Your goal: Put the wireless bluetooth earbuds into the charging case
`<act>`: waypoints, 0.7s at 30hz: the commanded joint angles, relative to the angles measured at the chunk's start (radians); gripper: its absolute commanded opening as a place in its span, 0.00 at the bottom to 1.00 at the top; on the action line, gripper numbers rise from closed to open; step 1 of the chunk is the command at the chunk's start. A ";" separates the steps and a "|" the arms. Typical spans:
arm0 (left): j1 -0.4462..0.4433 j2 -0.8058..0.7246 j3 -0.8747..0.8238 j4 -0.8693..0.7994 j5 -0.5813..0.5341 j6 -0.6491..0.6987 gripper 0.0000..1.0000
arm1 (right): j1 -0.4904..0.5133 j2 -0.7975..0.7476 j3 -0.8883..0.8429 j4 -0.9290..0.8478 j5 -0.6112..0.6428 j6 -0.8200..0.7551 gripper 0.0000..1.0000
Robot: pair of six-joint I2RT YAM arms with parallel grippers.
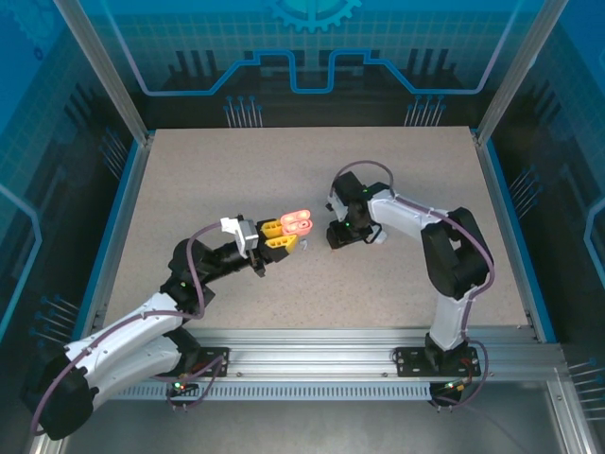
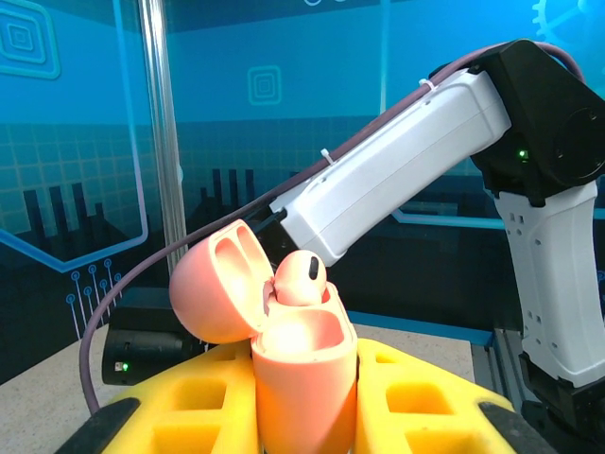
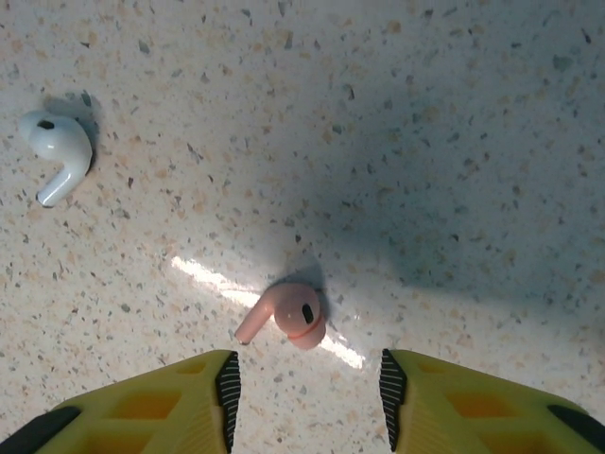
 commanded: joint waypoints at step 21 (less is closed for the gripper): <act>-0.004 -0.007 0.002 -0.003 -0.026 0.042 0.00 | 0.018 0.117 0.066 -0.044 -0.050 -0.034 0.38</act>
